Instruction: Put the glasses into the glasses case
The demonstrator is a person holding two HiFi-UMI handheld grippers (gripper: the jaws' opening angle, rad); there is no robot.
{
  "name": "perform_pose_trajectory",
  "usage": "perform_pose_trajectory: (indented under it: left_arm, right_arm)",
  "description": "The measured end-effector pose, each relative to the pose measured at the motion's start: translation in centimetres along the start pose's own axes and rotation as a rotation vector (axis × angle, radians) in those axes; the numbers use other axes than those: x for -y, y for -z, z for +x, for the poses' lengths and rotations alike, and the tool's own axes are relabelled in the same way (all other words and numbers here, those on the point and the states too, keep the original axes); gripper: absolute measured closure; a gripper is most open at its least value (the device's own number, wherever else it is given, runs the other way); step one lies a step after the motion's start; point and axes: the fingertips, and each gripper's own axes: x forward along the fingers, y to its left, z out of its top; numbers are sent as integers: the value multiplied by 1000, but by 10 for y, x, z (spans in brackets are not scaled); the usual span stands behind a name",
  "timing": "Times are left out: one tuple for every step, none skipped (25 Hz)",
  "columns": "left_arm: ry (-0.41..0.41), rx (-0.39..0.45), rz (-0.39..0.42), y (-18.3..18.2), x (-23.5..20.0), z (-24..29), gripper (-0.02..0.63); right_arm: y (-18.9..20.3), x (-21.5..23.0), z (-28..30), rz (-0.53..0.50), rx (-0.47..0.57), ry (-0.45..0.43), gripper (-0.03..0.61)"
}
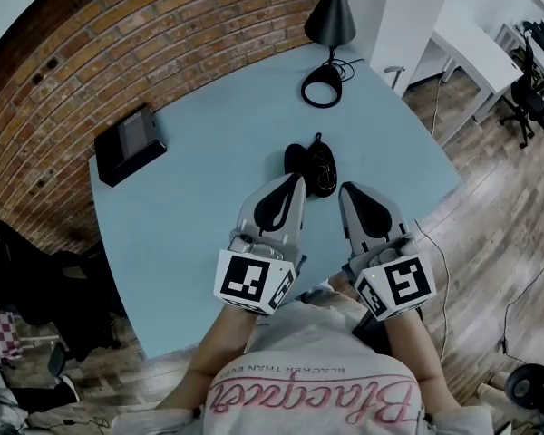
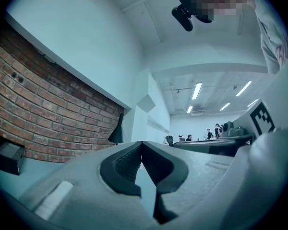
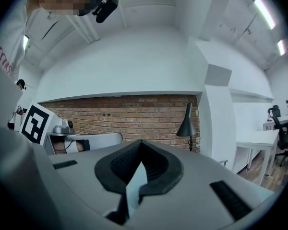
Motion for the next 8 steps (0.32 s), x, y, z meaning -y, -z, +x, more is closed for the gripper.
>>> perform_pose_trajectory:
  left_arm:
    - [2, 0, 1, -1, 0, -1, 607]
    - [3, 1, 1, -2, 0, -2, 607]
    - [4, 0, 1, -2, 0, -3, 607]
    - [5, -1, 0, -2, 0, -4, 607]
    - [6, -2, -1, -2, 1, -5, 607]
    - [8, -3, -1, -2, 1, -6, 607]
    - [9, -4, -1, -2, 1, -7, 607]
    - [11, -6, -2, -2, 2, -8, 607]
  right_arm:
    - [0, -2, 0, -1, 0, -2, 569]
    - [0, -3, -1, -3, -1, -4, 569]
    - [-1, -5, -1, -4, -2, -5, 569]
    - [-1, -6, -2, -6, -2, -6, 569]
    - [-1, -7, -2, -7, -2, -7, 569]
    - [-2, -8, -2, -9, -1, -8, 569]
    - [-2, -9, -3, -10, 0, -8, 569]
    - [-2, -10, -3, -12, 1, -9, 569]
